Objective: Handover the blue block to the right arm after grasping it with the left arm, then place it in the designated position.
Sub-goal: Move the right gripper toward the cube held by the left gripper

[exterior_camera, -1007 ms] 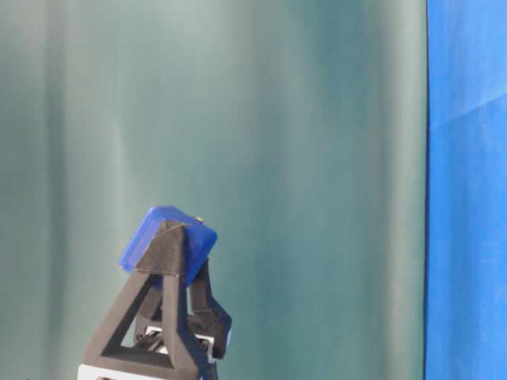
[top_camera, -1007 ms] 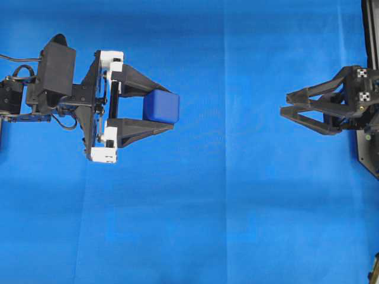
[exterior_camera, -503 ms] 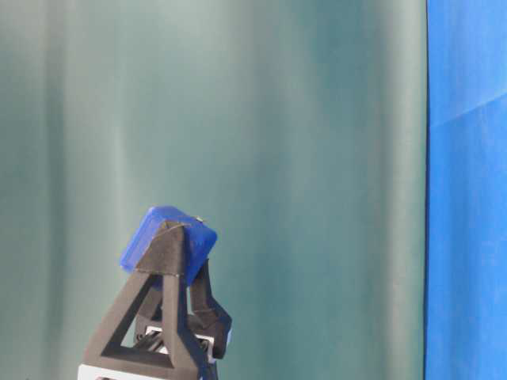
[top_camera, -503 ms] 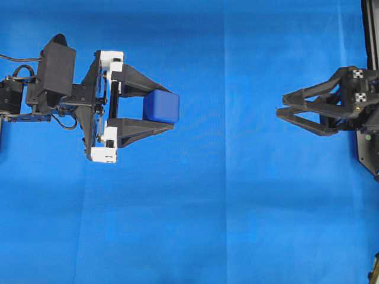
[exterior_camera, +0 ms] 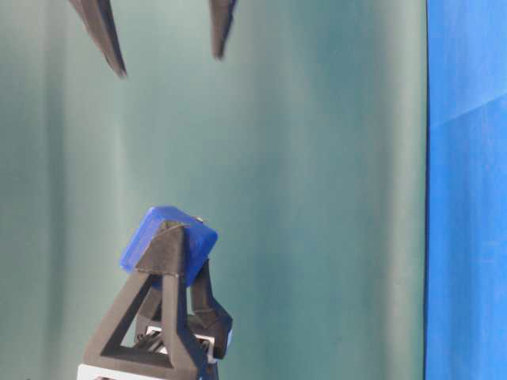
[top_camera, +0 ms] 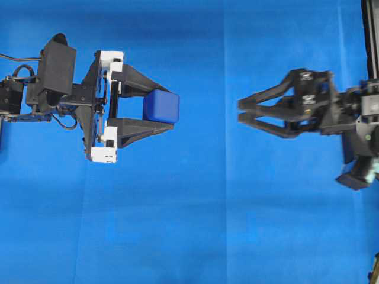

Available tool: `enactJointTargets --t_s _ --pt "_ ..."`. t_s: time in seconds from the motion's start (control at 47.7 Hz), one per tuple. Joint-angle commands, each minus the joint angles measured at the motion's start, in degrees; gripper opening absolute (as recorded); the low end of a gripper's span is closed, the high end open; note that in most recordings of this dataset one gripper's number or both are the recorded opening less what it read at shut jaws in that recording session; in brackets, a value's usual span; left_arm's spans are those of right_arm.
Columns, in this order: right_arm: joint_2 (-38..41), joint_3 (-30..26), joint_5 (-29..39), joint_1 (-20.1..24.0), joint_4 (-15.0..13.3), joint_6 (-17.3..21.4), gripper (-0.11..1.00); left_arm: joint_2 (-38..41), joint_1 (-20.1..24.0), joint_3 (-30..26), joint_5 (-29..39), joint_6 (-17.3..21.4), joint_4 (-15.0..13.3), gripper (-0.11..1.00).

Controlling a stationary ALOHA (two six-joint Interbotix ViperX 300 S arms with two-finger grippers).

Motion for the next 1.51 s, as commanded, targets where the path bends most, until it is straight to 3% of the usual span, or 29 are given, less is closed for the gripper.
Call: enactJointTargets --t_s 0.0,0.356,0.629,1.216,1.3,1.447,1.489 --pt "2.5 -3.4 -1.4 -0.1 0.2 0.1 0.94 -0.4 0.1 -0.7 -0.6 -0.1 -0.1 0.49" --pt "12.4 -11.1 -6.1 -0.1 0.2 0.1 0.94 -0.4 0.1 -0.8 -0.6 -0.1 -0.1 0.49" --pt "18.5 -17.2 -6.0 -0.1 0.2 0.1 0.94 -0.4 -0.2 -0.7 -0.5 -0.1 -0.1 0.49" --pt "21.4 -20.7 -3.7 0.2 0.2 0.2 0.94 -0.4 -0.2 -0.9 -0.5 -0.1 -0.1 0.49" --pt "21.4 -21.0 -1.4 0.2 0.2 0.3 0.85 -0.4 -0.2 -0.9 -0.6 -0.1 0.0 0.49" --pt "21.4 -21.7 2.0 0.2 1.5 1.9 0.47 -0.4 -0.2 -1.0 -0.6 0.4 -0.1 0.49" --pt "21.4 -21.9 2.0 0.2 1.8 2.8 0.47 -0.4 -0.2 -1.0 -0.6 0.4 -0.1 0.49"
